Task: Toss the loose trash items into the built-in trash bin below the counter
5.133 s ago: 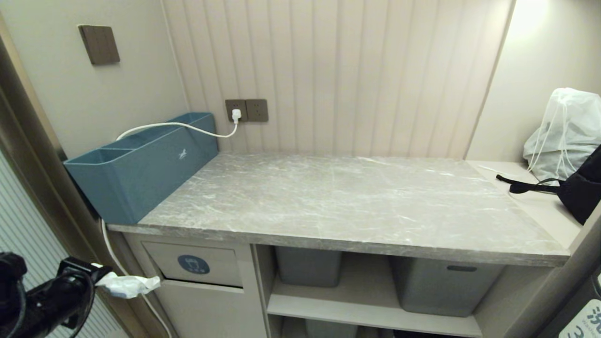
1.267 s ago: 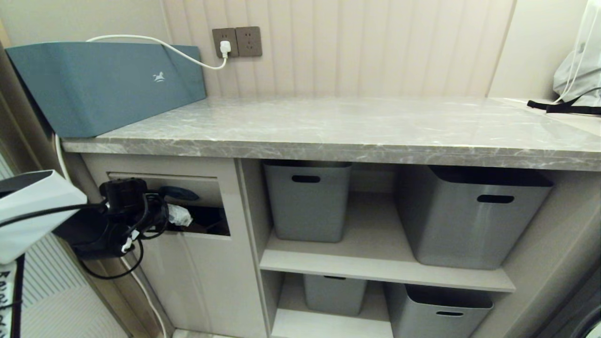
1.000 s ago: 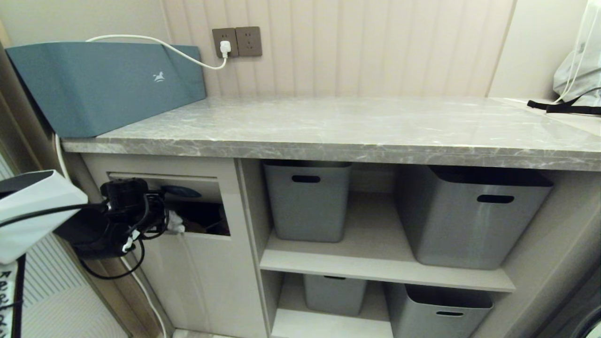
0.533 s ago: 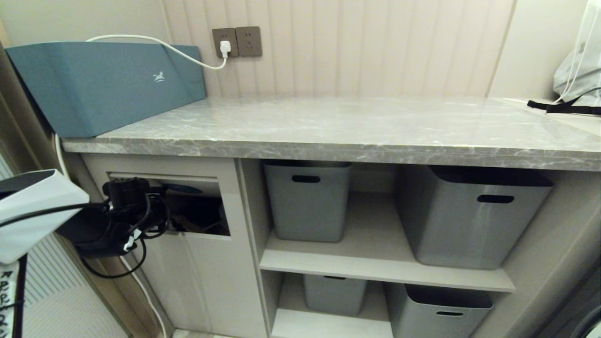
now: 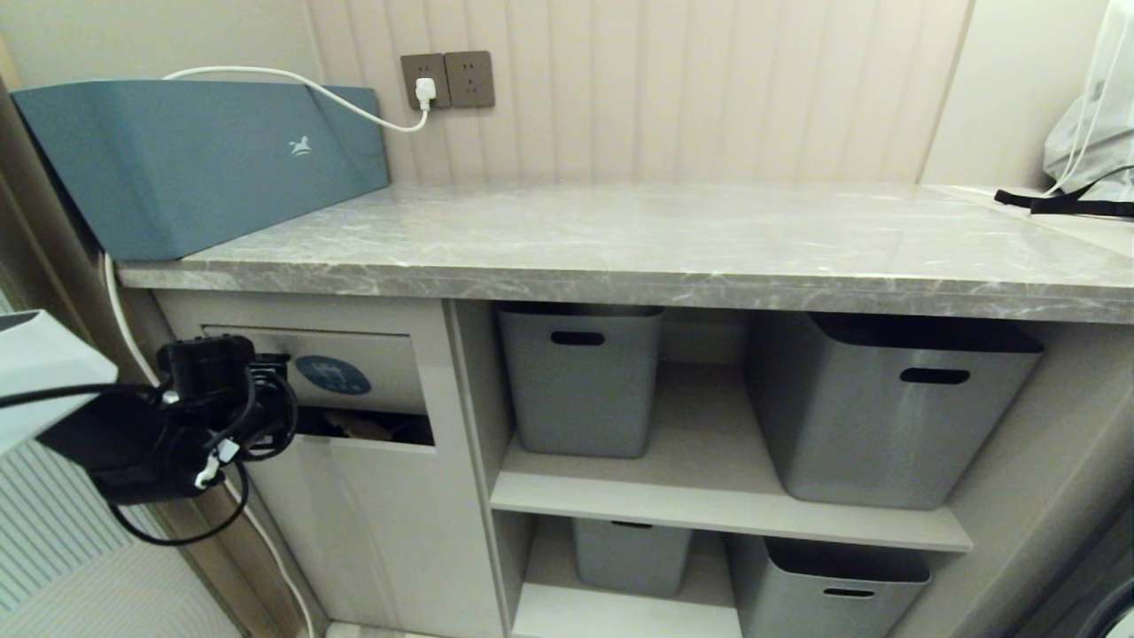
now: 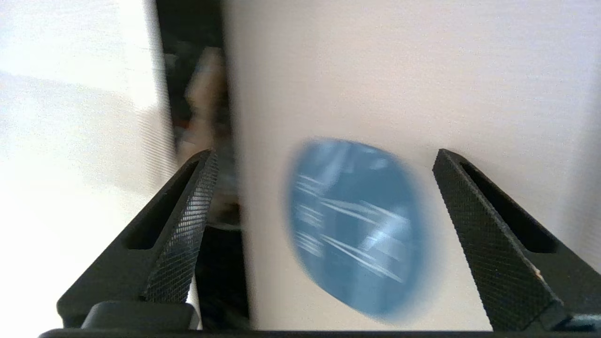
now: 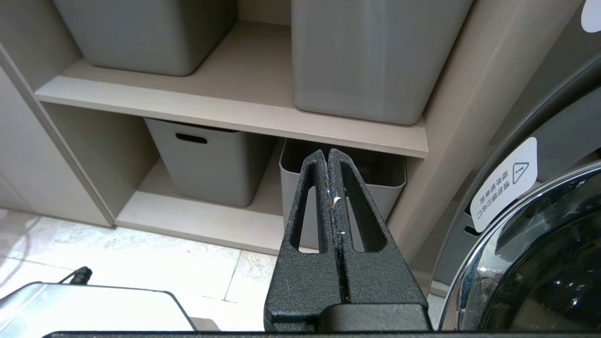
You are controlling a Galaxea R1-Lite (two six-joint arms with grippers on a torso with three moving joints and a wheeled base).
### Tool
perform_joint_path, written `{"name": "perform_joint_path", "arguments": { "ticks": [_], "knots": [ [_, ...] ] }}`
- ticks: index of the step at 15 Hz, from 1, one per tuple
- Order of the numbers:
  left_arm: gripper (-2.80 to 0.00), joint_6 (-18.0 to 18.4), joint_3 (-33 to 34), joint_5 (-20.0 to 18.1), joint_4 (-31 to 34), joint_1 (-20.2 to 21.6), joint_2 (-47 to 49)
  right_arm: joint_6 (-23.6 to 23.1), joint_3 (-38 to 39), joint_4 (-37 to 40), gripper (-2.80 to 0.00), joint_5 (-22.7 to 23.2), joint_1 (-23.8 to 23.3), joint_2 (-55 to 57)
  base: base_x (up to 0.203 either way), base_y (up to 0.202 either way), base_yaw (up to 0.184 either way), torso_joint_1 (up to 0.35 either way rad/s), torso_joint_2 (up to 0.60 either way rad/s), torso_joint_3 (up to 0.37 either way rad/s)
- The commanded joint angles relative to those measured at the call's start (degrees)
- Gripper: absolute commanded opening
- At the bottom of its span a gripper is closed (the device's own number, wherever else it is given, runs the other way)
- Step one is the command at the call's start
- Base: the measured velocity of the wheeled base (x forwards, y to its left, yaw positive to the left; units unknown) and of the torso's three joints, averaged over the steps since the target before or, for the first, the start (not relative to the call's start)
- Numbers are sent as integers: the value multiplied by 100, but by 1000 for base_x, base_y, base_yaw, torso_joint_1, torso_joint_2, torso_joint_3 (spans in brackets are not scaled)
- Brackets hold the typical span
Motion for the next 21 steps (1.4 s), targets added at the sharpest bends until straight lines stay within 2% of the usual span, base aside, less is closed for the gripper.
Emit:
{"name": "perform_joint_path", "arguments": {
  "ticks": [1, 4, 5, 10, 11, 13, 14, 18, 20, 21],
  "knots": [
    [0, -59, 214, 12, -21, 0, -606, -7, -4, -1, -280, 15, 2, 7, 0, 0, 0, 0, 0, 0],
    [0, -68, 801, 24, 14, -31, -1449, 14, 4, -1, -280, 6, 2, 7, 0, 0, 0, 0, 0, 0],
    [-280, -66, 1068, 37, 18, -35, -1710, 14, -4, -1, -280, 6, 2, 7, 0, 0, 0, 0, 0, 0],
    [-280, 46, 2015, 58, 40, -49, -2928, 14, 5, -1, -280, 6, 2, 7, 0, 0, 0, 0, 0, 0],
    [-280, 200, 2228, 59, 40, -57, -3126, 14, -4, -1, -280, 6, 2, 7, 0, 0, 0, 0, 0, 0],
    [-280, 756, 2578, 59, 40, -134, -3568, 14, 5, -1, -280, 6, 2, 7, 0, 0, 0, 0, 0, 0],
    [-280, 1194, 2767, 46, 40, -209, -3814, 14, 0, -1, -280, 6, 2, 7, 0, 0, 0, 0, 0, 0],
    [-280, 3419, 3276, -166, 29, -676, -4304, -15, 5, -1, -280, 6, 2, 7, 0, 0, 0, 0, 0, 0],
    [-280, 4985, 3549, -431, -11, -825, -4404, -2, -4, -1, -280, 14, 2, 7, 0, 0, 0, 0, 0, 0],
    [-280, 5567, 3734, -590, -33, -852, -4479, 33, -3, 8, -280, 6, 2, 7, 0, 0, 0, 0, 0, 0]
  ]
}}
